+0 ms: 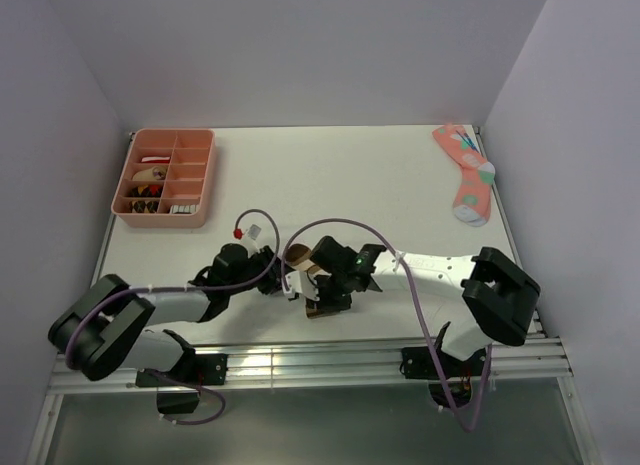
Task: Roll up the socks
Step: Roll the sock at the center of the board.
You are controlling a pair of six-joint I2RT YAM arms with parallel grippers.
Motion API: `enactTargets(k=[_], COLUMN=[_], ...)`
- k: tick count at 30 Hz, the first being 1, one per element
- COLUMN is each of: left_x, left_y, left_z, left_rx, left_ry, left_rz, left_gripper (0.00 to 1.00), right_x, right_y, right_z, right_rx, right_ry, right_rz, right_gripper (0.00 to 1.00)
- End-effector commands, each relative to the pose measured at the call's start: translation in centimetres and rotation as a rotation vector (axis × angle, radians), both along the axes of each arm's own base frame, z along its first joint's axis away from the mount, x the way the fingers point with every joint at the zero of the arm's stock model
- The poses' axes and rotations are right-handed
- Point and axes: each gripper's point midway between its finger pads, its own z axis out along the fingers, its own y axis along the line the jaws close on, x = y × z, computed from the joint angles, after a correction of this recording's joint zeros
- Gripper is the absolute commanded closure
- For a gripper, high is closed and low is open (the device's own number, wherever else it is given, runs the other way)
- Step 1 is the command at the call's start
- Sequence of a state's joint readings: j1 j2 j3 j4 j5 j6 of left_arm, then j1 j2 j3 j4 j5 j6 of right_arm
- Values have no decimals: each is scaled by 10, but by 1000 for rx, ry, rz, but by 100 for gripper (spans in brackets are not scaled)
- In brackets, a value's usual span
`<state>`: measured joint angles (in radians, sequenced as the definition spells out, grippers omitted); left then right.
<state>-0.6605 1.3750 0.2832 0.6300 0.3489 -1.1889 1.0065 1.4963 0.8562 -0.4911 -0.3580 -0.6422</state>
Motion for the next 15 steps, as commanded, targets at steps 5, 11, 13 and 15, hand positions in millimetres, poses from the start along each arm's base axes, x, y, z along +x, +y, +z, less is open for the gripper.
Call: enactTargets(k=[5,11,13,15], left_x=[21,13,12,7], left_y=[51,76,78,74], left_z=[13,18,28,35], left_rx=[14,32,29,41], left_ry=[-144,-260,-322,-391], left_rz=[313,368,374,340], left_gripper=[66,66,66,67], right_x=[-14,-14,-7,-12], right_y=[-4,-2,-3,-6], right_z=[2,5,8,9], right_rx=[-55,-79,-89,-103], right_ry=[246,466,530,630], right_rz=[14,7,-8,-12], right_gripper=[87,87,87,87])
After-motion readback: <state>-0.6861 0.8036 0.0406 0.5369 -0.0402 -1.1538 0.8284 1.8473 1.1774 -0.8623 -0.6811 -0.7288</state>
